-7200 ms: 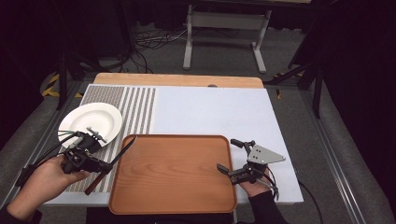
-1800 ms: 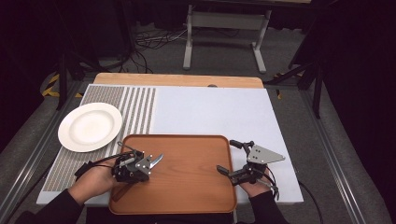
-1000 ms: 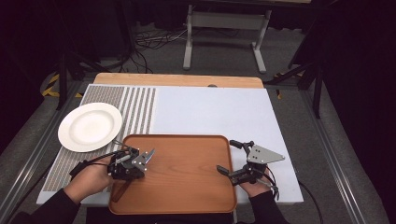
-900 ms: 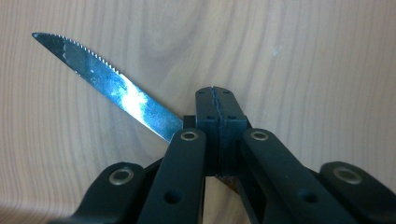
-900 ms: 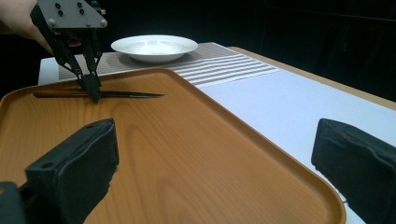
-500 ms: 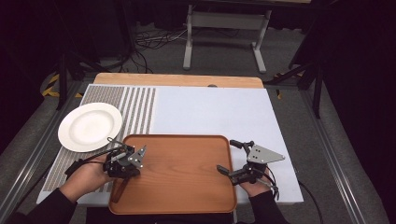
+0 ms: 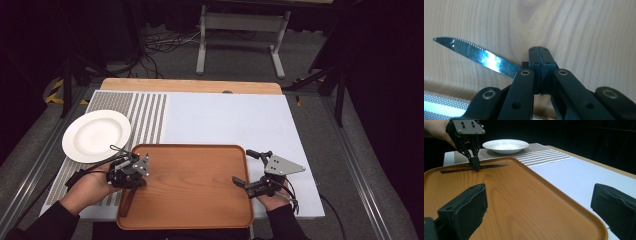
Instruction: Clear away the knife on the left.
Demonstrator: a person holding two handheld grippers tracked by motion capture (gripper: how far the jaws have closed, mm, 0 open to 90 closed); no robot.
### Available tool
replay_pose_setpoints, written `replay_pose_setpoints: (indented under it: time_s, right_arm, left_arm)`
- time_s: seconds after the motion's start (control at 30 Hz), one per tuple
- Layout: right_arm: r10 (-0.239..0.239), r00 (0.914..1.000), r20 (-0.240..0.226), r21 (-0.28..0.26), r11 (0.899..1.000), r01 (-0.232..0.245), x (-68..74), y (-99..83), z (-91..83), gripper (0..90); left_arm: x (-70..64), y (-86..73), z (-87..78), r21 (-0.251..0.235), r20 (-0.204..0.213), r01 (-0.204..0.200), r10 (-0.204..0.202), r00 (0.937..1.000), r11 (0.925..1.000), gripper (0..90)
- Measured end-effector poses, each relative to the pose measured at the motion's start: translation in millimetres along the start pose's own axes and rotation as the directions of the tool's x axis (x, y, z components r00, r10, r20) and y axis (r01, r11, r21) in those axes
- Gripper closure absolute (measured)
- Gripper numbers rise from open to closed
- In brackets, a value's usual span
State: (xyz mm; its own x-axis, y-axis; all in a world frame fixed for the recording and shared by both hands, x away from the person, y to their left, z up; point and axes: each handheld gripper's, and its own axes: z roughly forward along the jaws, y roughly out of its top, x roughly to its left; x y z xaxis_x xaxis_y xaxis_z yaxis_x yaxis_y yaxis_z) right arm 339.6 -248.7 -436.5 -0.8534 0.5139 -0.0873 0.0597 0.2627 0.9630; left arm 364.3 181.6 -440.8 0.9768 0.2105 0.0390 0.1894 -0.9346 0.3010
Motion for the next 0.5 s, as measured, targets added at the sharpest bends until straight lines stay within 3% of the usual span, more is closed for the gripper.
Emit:
replay_pose_setpoints:
  time_s: [0.5]
  right_arm:
    - [-0.001,1.0,0.0,0.002,1.0,0.001,-0.1,-0.1,0.2,1.5]
  left_arm:
    - [6.3,-9.2,-1.4,-0.014,0.002,0.039,-0.039,0.9992,0.9991,90.0]
